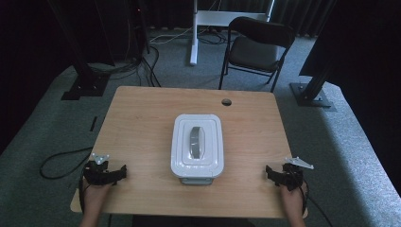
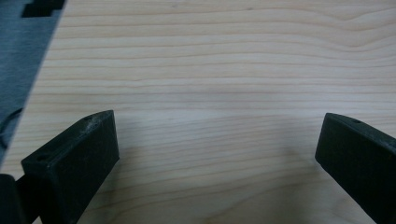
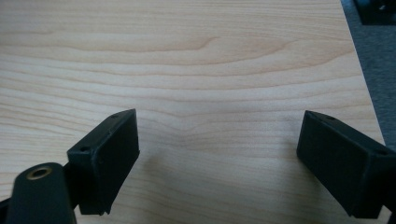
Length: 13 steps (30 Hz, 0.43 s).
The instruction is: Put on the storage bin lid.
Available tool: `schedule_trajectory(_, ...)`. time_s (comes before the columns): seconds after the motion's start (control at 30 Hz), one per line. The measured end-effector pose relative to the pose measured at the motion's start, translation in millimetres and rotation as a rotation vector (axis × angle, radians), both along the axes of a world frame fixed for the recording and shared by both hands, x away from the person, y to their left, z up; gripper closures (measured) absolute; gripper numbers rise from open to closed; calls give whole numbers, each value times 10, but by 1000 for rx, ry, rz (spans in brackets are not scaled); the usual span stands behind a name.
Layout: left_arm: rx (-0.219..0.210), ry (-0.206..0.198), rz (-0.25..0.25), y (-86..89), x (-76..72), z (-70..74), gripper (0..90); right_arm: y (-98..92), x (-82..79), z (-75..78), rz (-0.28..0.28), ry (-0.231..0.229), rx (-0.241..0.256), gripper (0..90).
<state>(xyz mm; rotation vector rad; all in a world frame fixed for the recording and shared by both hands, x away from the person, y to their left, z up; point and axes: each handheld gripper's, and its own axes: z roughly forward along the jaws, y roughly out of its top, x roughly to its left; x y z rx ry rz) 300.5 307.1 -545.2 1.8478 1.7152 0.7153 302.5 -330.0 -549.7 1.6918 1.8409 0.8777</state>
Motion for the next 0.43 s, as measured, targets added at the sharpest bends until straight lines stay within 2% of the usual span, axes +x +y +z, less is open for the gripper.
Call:
schedule_trajectory(0.1, -13, -2, 1, 5, 8, -8, 1, 47, 14, -5, 1, 11, -55, 117)
schedule_trajectory(0.17, -27, 2, 1, 5, 17, -11, 1, 53, 16, -5, 6, 14, -59, 115)
schedule_trajectory(0.43, -25, 4, -4, -10, 32, -10, 1, 55, 16, -5, 9, 15, -59, 115)
